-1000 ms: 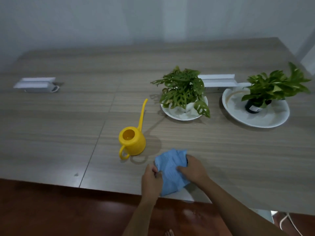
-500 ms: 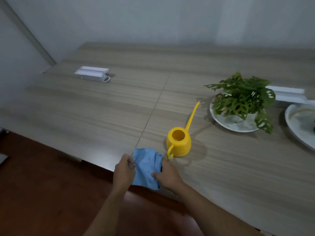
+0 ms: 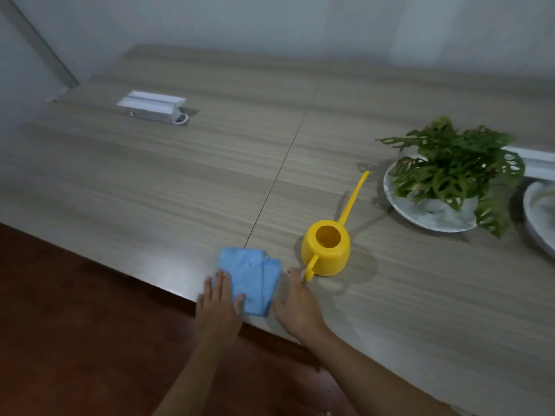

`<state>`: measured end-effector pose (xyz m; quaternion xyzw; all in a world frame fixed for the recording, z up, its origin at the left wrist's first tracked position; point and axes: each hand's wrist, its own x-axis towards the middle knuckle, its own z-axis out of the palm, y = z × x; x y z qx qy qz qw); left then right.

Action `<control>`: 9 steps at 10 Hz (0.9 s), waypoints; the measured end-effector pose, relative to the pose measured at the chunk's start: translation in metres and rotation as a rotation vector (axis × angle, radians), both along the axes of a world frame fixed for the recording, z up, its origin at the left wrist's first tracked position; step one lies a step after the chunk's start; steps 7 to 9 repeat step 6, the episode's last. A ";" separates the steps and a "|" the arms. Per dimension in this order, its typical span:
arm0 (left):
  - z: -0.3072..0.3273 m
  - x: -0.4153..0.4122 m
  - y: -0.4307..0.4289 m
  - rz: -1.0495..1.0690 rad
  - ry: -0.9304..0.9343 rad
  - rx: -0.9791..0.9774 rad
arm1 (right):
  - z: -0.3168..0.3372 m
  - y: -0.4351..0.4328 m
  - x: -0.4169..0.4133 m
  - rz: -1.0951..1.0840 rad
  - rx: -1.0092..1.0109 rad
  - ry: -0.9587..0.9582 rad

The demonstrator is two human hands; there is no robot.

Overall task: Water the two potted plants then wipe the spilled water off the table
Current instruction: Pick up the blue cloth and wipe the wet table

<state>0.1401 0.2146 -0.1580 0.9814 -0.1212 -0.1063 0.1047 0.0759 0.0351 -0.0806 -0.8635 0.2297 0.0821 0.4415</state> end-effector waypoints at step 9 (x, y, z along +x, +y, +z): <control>0.035 0.024 -0.080 -0.146 0.050 0.063 | 0.219 -0.145 -0.120 0.033 -0.153 -0.586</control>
